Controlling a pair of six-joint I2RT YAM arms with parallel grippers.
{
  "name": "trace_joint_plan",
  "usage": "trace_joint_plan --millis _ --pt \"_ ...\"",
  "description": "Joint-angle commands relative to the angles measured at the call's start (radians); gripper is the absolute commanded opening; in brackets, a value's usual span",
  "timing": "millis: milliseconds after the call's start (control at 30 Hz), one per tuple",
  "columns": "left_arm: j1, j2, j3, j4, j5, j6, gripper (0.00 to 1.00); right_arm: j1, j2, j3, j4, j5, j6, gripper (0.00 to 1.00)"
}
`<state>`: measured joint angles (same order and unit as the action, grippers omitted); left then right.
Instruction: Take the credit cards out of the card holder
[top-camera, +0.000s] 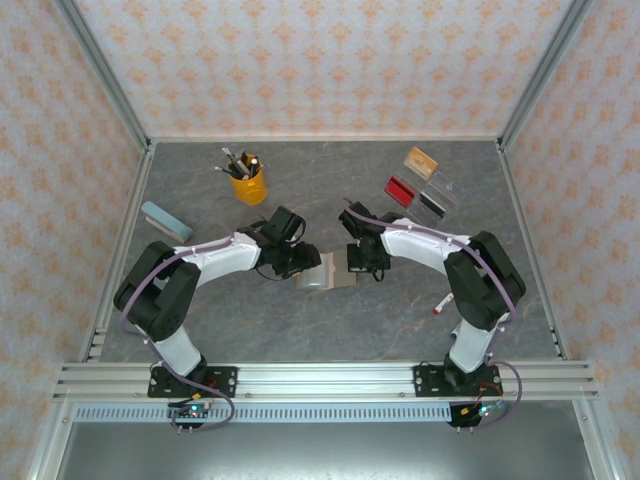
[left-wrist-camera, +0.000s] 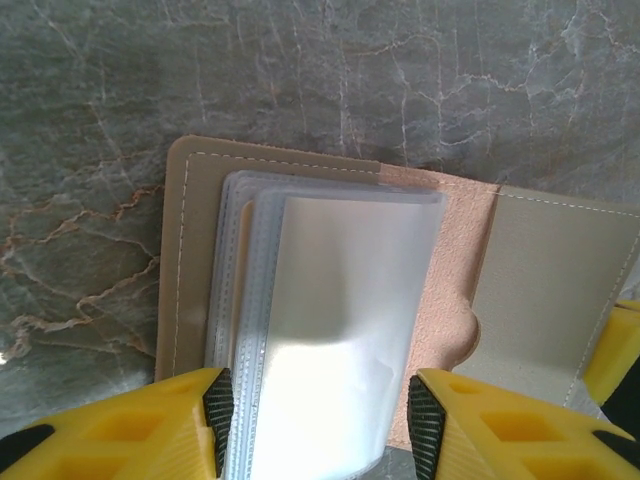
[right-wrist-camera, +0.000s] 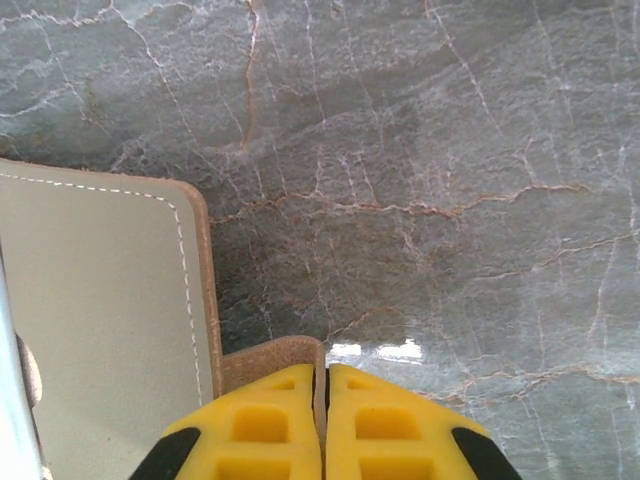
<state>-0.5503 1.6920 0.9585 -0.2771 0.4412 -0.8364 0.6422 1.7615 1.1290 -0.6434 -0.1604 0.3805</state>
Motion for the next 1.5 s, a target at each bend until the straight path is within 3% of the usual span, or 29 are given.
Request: trace_joint_plan --millis 0,633,767,967,1067,1200,1467 --pt "-0.006 0.023 0.025 -0.018 0.007 0.019 0.54 -0.006 0.018 -0.014 0.005 0.021 0.003 0.07" --pt "-0.017 0.033 0.023 0.095 0.147 0.028 0.45 -0.005 0.026 -0.011 0.017 -0.008 0.006 0.07" --pt "-0.018 0.044 0.035 0.088 0.162 0.038 0.51 -0.006 0.026 -0.011 0.018 -0.011 0.006 0.07" --pt "-0.037 0.055 0.059 0.078 0.181 0.053 0.71 -0.005 0.028 -0.012 0.022 -0.015 0.006 0.07" --pt "-0.039 0.058 0.056 0.108 0.205 0.043 0.73 -0.006 0.029 -0.012 0.022 -0.018 0.007 0.07" --pt "-0.039 0.056 0.057 0.133 0.221 0.036 0.7 -0.006 0.029 -0.014 0.022 -0.019 0.007 0.07" --pt "-0.039 0.046 0.057 0.139 0.22 0.043 0.55 -0.006 0.027 -0.017 0.029 -0.027 0.007 0.07"
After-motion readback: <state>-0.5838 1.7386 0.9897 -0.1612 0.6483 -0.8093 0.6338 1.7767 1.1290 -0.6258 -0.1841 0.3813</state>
